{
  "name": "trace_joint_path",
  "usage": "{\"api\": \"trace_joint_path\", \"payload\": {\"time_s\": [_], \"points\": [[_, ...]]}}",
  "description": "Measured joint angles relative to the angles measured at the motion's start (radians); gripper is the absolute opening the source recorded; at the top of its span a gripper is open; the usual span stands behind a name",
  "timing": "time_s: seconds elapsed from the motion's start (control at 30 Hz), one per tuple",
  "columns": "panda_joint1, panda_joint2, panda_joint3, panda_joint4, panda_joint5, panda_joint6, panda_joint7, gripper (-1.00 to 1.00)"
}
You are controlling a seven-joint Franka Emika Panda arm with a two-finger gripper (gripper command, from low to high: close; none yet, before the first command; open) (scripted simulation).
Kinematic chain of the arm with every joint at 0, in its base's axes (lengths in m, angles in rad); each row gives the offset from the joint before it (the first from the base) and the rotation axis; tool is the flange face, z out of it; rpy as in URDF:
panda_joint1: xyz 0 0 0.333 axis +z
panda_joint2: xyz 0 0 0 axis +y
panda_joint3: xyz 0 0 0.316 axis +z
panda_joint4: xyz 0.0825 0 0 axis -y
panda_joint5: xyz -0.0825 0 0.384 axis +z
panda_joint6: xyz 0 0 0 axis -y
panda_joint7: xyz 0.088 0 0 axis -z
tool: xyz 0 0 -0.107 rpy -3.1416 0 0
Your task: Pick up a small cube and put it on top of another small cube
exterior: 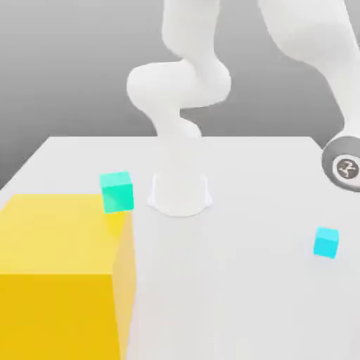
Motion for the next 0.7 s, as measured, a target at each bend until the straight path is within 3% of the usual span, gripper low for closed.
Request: {"api": "trace_joint_path", "payload": {"time_s": [0.23,0.37,0.43,0.57,0.6,0.7], "points": [[0.031,-0.247,0.163,-0.252,0.19,0.033,-0.231,-1.0],[0.11,-0.369,0.181,-0.382,0.302,0.063,-0.361,-1.0],[0.101,-0.33,0.172,-0.396,0.241,0.11,-0.323,-1.0],[0.151,-0.192,0.077,-0.391,0.017,0.219,-0.165,-1.0],[0.167,-0.161,0.049,-0.388,-0.036,0.241,-0.126,1.0],[0.167,-0.161,0.049,-0.388,-0.036,0.241,-0.126,1.0]]}}
